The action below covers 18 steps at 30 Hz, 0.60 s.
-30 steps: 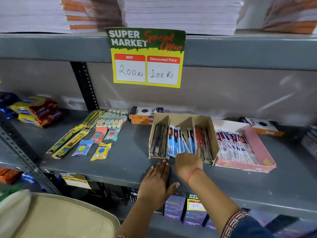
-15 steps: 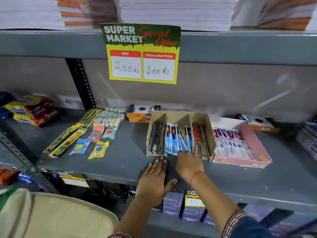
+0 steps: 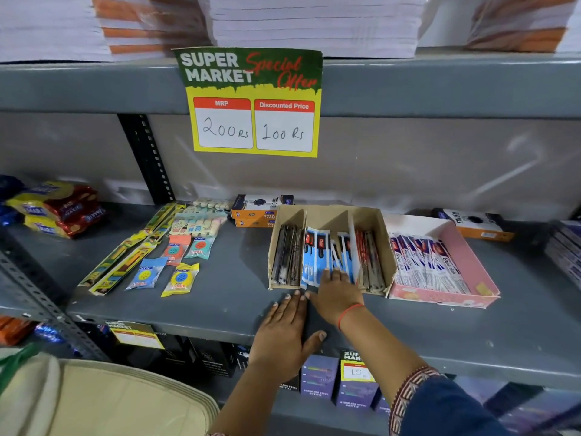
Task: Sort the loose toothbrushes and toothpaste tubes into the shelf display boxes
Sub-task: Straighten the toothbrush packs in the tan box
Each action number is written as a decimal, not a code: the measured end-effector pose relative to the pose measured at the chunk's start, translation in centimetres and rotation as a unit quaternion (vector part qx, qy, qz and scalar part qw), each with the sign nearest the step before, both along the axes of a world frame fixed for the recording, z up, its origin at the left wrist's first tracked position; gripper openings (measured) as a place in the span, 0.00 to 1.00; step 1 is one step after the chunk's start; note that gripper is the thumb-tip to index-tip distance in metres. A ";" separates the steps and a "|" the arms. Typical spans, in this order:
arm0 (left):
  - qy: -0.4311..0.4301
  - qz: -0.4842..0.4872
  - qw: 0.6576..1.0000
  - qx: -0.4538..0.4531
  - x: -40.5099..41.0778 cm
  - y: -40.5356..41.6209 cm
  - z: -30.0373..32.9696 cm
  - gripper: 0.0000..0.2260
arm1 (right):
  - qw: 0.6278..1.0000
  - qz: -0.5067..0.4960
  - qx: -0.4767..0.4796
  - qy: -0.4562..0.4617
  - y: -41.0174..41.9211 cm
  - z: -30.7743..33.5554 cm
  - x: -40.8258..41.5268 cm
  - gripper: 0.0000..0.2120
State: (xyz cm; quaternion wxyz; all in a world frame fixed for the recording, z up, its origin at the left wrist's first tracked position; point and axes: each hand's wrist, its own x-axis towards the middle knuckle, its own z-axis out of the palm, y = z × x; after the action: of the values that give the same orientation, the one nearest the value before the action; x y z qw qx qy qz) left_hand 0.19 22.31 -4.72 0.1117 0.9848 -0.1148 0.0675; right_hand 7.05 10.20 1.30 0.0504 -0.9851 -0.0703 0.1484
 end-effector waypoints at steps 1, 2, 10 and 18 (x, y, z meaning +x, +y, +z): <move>-0.004 -0.001 1.000 -0.002 0.0 0.0 0.1 0.34 | 1.000 -0.014 -0.007 0.004 0.3 0.0 0.0 0.34; -0.007 -0.002 1.000 -0.004 -0.1 0.0 0.1 0.33 | 1.000 -0.025 -0.015 0.008 0.7 0.1 -0.1 0.33; 0.009 0.004 1.000 -0.006 0.0 -0.1 0.2 0.34 | 0.998 -0.048 -0.024 0.018 1.1 2.0 0.6 0.29; 0.005 0.003 1.000 0.026 0.2 -0.1 0.0 0.34 | 0.998 0.012 -0.039 -0.040 0.2 1.8 -2.6 0.15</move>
State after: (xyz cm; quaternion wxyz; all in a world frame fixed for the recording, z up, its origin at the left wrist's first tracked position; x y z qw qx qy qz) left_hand 0.35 22.24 -4.69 0.0860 0.9880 -0.1133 0.0594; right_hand 4.43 10.43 3.15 0.0073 -0.9906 -0.0782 0.1121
